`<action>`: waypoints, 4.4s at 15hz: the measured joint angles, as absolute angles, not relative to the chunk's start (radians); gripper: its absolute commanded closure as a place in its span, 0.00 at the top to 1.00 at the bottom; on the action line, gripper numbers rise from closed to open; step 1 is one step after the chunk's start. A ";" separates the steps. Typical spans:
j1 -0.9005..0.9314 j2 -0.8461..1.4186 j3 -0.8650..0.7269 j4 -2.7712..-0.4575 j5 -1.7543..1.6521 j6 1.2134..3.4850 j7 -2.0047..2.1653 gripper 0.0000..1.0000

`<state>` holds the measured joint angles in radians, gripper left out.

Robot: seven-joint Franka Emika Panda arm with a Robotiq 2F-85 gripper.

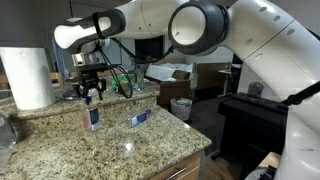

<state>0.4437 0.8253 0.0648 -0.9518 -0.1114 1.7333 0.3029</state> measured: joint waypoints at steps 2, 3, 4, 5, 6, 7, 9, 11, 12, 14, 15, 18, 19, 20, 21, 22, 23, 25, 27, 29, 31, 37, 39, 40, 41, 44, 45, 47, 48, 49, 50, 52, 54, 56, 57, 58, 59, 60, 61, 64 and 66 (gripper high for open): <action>0.438 0.826 0.069 -0.946 -0.100 1.743 0.301 0.23; 0.433 0.827 0.074 -0.945 -0.087 1.748 0.299 0.15; 0.427 0.829 0.080 -0.945 -0.069 1.750 0.296 0.23; 0.419 0.832 0.088 -0.943 -0.051 1.752 0.290 0.52; 0.413 0.835 0.094 -0.940 -0.035 1.753 0.284 0.49; 0.408 0.838 0.099 -0.934 -0.022 1.753 0.281 0.51; 0.402 0.846 0.103 -0.917 -0.008 1.753 0.281 0.62; 0.399 0.856 0.104 -0.896 -0.007 1.753 0.281 0.73; 0.399 0.863 0.104 -0.885 -0.007 1.753 0.281 0.81; 0.399 0.879 0.104 -0.864 -0.007 1.753 0.280 0.40; 0.399 0.888 0.106 -0.855 -0.007 1.753 0.280 0.39; 0.399 0.915 0.112 -0.835 -0.007 1.753 0.279 0.19; 0.399 0.919 0.112 -0.824 -0.007 1.753 0.279 0.15; 0.398 0.919 0.112 -0.815 -0.008 1.753 0.279 0.10; 0.398 0.919 0.111 -0.808 -0.008 1.753 0.279 0.10; 0.399 0.920 0.111 -0.804 -0.009 1.753 0.279 0.10; 0.399 0.920 0.110 -0.802 -0.010 1.753 0.279 0.10; 0.400 0.920 0.107 -0.800 -0.016 1.753 0.279 0.10; 0.402 0.919 0.099 -0.798 -0.026 1.748 0.279 0.10; 0.402 0.910 0.079 -0.797 -0.044 1.722 0.281 0.10; 0.393 0.887 0.053 -0.797 -0.048 1.669 0.282 0.10; 0.276 0.740 0.036 -0.802 -0.040 1.415 0.227 0.10; 0.224 0.683 0.033 -0.813 -0.039 1.372 0.178 0.10; 0.196 0.654 0.030 -0.825 -0.039 1.359 0.154 0.10; 0.168 0.626 0.028 -0.841 -0.037 1.350 0.132 0.10; 0.077 0.540 0.018 -0.929 -0.025 1.338 0.080 0.10; 0.052 0.514 0.009 -0.971 -0.024 1.351 0.079 0.10; 0.013 0.469 -0.020 -1.061 -0.029 1.432 0.089 0.10; -0.002 0.450 -0.039 -1.109 -0.029 1.485 0.100 0.10; -0.015 0.434 -0.057 -1.158 -0.029 1.541 0.119 0.10; -0.027 0.420 -0.073 -1.208 -0.027 1.589 0.141 0.10; -0.049 0.398 -0.099 -1.309 -0.022 1.667 0.182 0.10; -0.070 0.378 -0.120 -1.413 -0.004 1.750 0.221 0.10; -0.093 0.357 -0.141 -1.519 0.004 1.827 0.267 0.10; -0.103 0.345 -0.154 -1.572 0.005 1.861 0.290 0.10; -0.114 0.333 -0.167 -1.625 0.008 1.891 0.308 0.10; -0.126 0.320 -0.179 -1.679 0.016 1.919 0.319 0.10; -0.141 0.306 -0.190 -1.737 0.031 1.946 0.322 0.10; -0.155 0.292 -0.199 -1.793 0.052 1.972 0.322 0.10; -0.192 0.254 -0.212 -1.968 0.144 2.063 0.319 0.10; -0.208 0.236 -0.213 -2.093 0.215 2.157 0.313 0.10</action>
<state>-0.2076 0.2356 -0.2134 -2.0928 0.2149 2.1572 0.3132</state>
